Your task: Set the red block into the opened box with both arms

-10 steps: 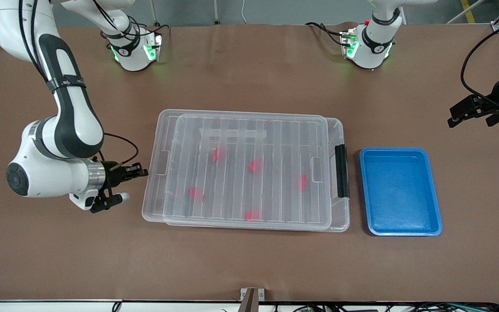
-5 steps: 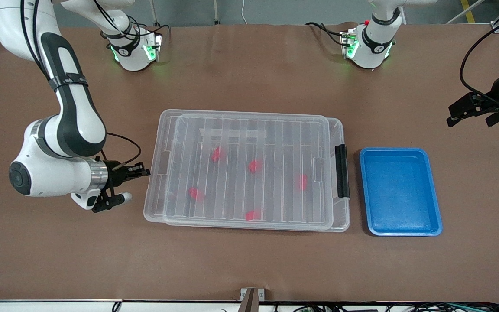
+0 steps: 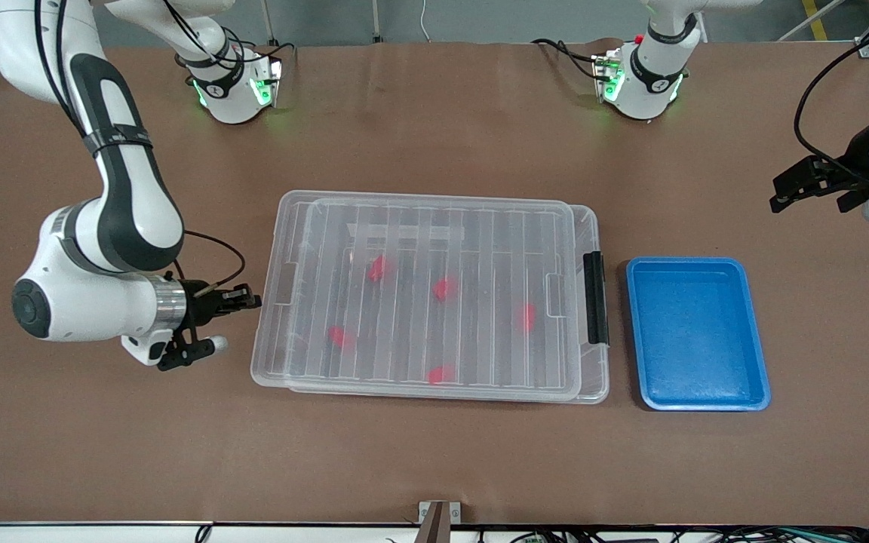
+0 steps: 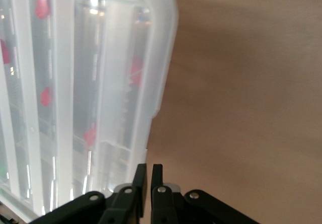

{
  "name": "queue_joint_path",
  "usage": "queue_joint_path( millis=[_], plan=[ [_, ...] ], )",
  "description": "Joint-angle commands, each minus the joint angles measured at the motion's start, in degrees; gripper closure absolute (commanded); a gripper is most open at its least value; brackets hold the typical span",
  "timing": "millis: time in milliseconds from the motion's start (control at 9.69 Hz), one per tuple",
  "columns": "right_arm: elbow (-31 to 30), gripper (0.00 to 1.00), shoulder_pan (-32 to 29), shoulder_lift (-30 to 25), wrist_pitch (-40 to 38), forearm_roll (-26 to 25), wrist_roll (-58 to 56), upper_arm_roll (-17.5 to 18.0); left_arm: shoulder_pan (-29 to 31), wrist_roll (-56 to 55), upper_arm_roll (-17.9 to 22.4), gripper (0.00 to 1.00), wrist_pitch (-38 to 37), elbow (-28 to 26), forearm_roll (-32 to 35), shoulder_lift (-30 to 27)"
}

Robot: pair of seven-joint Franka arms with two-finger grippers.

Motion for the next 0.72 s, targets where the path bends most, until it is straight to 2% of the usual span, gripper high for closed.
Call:
queue_joint_path(
  millis=[0, 206, 516, 619],
  plan=[
    [-0.75, 0.0, -4.08, -7.79, -3.83, -5.85, 3.55, -1.13, 0.21, -0.72, -0.61, 0.0, -0.9, -1.09, 0.18, 0.71],
    [-0.75, 0.0, -3.57, -15.88, -5.93, -19.28, 16.01, -1.05, 0.21, -0.72, -0.7, 0.0, -0.9, -1.26, 0.18, 0.8],
    [-1.45, 0.0, -6.9, -24.15, -13.92, -21.18, 15.88, -1.58, 0.21, -0.64, -0.7, 0.0, -0.9, -1.09, 0.18, 0.89],
    [-1.72, 0.0, -7.69, -25.22, -16.04, -22.06, 15.62, -1.58, 0.12, -0.64, -0.7, 0.0, -0.81, -1.09, 0.18, 1.06]
  ],
)
